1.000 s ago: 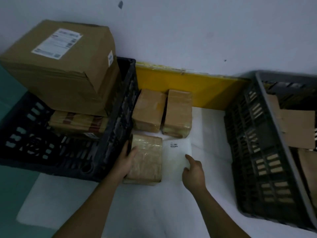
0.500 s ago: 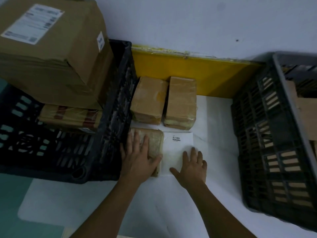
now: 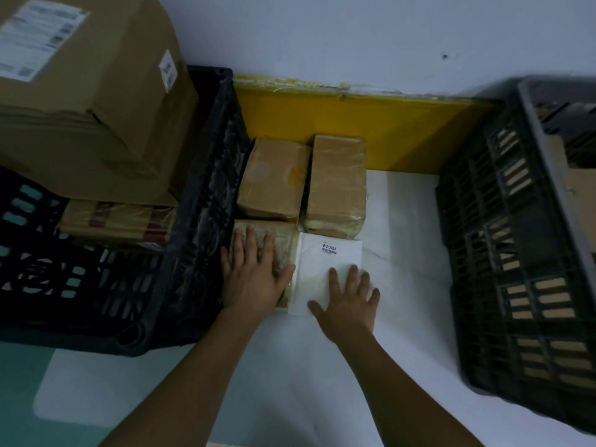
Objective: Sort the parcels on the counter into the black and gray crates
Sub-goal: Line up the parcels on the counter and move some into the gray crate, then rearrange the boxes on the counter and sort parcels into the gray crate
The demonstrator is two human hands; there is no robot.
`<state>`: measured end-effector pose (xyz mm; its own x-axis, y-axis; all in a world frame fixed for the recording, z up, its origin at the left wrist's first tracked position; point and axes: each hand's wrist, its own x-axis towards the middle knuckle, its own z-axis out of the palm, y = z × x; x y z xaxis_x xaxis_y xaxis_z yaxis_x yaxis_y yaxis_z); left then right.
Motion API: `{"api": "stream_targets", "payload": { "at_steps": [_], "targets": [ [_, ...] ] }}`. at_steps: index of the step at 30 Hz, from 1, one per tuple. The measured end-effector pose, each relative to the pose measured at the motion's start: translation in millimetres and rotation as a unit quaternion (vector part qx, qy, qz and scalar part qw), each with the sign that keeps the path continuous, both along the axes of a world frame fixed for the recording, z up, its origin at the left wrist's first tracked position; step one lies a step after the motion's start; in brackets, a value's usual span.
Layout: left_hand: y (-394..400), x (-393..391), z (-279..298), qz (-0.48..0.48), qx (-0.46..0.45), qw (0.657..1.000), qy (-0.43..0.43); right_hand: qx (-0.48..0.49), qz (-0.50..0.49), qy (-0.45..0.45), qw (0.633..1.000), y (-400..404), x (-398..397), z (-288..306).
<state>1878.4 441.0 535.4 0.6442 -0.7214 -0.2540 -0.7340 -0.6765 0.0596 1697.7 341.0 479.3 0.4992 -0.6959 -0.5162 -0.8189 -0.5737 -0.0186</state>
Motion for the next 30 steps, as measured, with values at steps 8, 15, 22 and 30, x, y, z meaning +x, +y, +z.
{"api": "stream_targets", "payload": {
  "at_steps": [8, 15, 22, 30],
  "targets": [
    [-3, -4, 19, -0.009, -0.015, 1.000, -0.010, -0.018, 0.015, -0.008, 1.000, -13, -8, 25],
    [-38, -17, 70, -0.056, -0.068, 0.995, -0.049, -0.111, -0.004, -0.041, 0.993, -41, -33, 93],
    [-89, -59, 113, -0.096, -0.117, 0.987, -0.044, -0.204, -0.025, -0.117, 0.972, -67, -77, 184],
    [-150, -125, 163, -0.134, -0.156, 0.976, -0.067, -0.309, -0.033, -0.238, 0.920, -124, -142, 252]
  ]
}}
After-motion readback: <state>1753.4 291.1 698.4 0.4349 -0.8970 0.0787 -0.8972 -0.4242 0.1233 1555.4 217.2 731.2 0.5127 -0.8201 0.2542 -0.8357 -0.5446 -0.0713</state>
